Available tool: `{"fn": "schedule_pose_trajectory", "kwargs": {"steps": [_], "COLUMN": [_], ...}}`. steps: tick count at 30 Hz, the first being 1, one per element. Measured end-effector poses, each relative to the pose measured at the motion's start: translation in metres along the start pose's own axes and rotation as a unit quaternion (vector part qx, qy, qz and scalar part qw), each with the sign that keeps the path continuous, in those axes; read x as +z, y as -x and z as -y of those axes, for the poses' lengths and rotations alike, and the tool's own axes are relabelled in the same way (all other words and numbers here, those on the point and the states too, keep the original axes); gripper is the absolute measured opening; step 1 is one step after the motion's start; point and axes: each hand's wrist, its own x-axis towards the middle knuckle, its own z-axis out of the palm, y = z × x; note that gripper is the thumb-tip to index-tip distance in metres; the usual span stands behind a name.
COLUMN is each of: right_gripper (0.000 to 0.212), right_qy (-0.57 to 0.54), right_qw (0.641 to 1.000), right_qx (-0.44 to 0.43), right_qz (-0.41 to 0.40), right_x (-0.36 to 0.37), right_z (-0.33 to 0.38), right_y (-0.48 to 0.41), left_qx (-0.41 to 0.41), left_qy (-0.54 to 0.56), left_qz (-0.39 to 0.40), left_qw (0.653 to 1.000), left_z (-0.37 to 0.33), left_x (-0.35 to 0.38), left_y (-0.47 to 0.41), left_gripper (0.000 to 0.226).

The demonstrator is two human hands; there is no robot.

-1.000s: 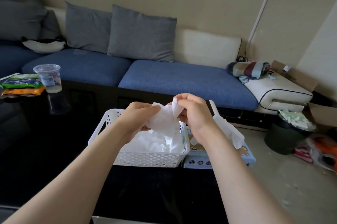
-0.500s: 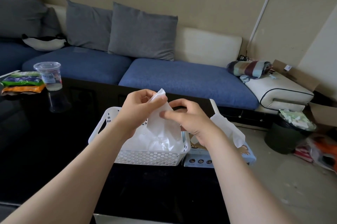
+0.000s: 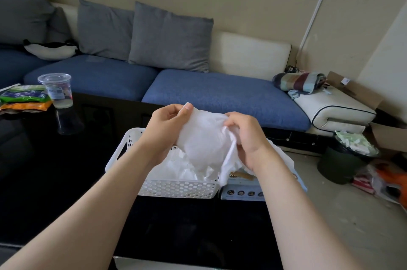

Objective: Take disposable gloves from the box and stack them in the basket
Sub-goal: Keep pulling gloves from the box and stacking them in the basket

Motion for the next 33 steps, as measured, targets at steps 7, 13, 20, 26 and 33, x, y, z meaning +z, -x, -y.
{"fn": "schedule_pose_trajectory", "kwargs": {"steps": [7, 13, 20, 26, 33], "right_gripper": [0.013, 0.022, 0.011, 0.017, 0.028], "right_qy": [0.171, 0.428, 0.503, 0.523, 0.567], "right_qw": [0.98, 0.894, 0.851, 0.841, 0.806], "right_qx": [0.025, -0.076, -0.114, -0.125, -0.165], "right_qz": [-0.099, -0.109, -0.104, -0.07, -0.039], "right_x": [-0.017, -0.002, 0.024, 0.045, 0.057], "right_z": [-0.003, -0.034, -0.044, -0.052, -0.063], "right_y": [0.0, -0.016, -0.027, -0.039, -0.051], "left_qx": [-0.101, -0.052, 0.081, 0.014, -0.061], "left_qy": [-0.123, -0.369, -0.457, -0.557, -0.618], "left_qz": [0.021, -0.026, 0.024, 0.046, 0.062], "left_qw": [0.987, 0.928, 0.885, 0.829, 0.782], "left_z": [0.007, 0.024, 0.04, 0.045, 0.048], "left_x": [0.005, -0.014, -0.038, -0.06, -0.076], "left_y": [0.003, -0.004, -0.007, -0.015, -0.02], "left_gripper": [0.035, 0.021, 0.019, 0.033, 0.04]}}
